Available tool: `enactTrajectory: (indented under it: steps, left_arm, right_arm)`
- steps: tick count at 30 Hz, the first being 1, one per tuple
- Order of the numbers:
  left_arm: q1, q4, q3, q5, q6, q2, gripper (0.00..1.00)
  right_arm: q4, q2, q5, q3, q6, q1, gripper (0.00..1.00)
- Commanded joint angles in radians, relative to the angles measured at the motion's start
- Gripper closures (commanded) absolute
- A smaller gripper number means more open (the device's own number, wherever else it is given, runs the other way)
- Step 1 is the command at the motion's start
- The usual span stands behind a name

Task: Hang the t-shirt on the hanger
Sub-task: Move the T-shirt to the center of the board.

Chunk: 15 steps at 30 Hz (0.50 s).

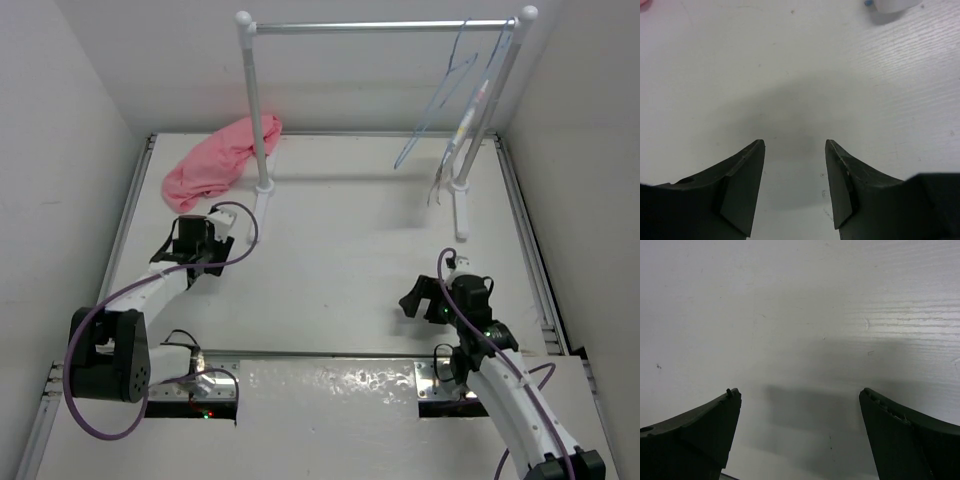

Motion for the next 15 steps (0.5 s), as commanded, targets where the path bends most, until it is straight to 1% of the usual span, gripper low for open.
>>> enactTrajectory:
  steps: [1, 3, 4, 5, 6, 7, 8, 9, 10, 11, 12, 13, 14, 15]
  left_arm:
    - [0.010, -0.009, 0.041, 0.077, 0.013, -0.026, 0.50]
    - [0.008, -0.020, 0.076, 0.089, 0.061, -0.020, 0.47]
    - [0.010, -0.023, 0.092, 0.084, 0.091, -0.013, 0.38]
    - [0.010, -0.018, 0.107, 0.071, 0.163, 0.013, 0.35]
    - [0.019, 0.000, 0.159, 0.005, 0.191, 0.041, 0.33]
    - [0.033, 0.011, 0.199, -0.027, 0.211, 0.076, 0.32]
    - [0.053, 0.013, 0.257, -0.063, 0.222, 0.172, 0.32]
    - [0.124, -0.022, 0.410, -0.055, 0.214, 0.234, 0.32]
    - [0.164, -0.061, 0.502, -0.034, 0.201, 0.298, 0.32]
    - [0.200, -0.099, 0.609, 0.039, 0.157, 0.442, 0.33]
    - [0.262, -0.177, 0.816, 0.088, 0.132, 0.519, 0.34]
    - [0.286, -0.206, 0.912, 0.113, 0.107, 0.588, 0.35]
    - [0.303, -0.223, 1.005, 0.124, 0.052, 0.721, 0.35]
    - [0.312, -0.237, 1.155, 0.117, 0.029, 0.783, 0.35]
  right_arm:
    - [-0.015, -0.035, 0.000, 0.058, -0.013, 0.002, 0.01]
    - [-0.003, -0.057, -0.014, 0.075, -0.012, 0.002, 0.01]
    - [-0.003, -0.060, -0.023, 0.095, -0.016, 0.003, 0.01]
    - [-0.012, -0.063, -0.025, 0.112, -0.022, 0.002, 0.01]
    - [-0.022, -0.065, -0.023, 0.127, -0.030, 0.003, 0.01]
    - [-0.034, -0.066, -0.019, 0.161, -0.048, 0.002, 0.01]
    - [-0.054, -0.068, -0.006, 0.180, -0.059, 0.002, 0.01]
    - [-0.063, -0.069, -0.002, 0.196, -0.068, 0.003, 0.01]
    - [-0.072, -0.077, 0.008, 0.230, -0.084, 0.002, 0.01]
    - [-0.084, -0.080, 0.020, 0.247, -0.093, 0.002, 0.01]
    - [-0.088, -0.086, 0.026, 0.261, -0.098, 0.003, 0.01]
    - [-0.088, -0.097, 0.032, 0.285, -0.108, 0.002, 0.01]
    - [-0.081, -0.104, 0.035, 0.298, -0.113, 0.002, 0.01]
    - [-0.075, -0.109, 0.044, 0.308, -0.119, 0.002, 0.01]
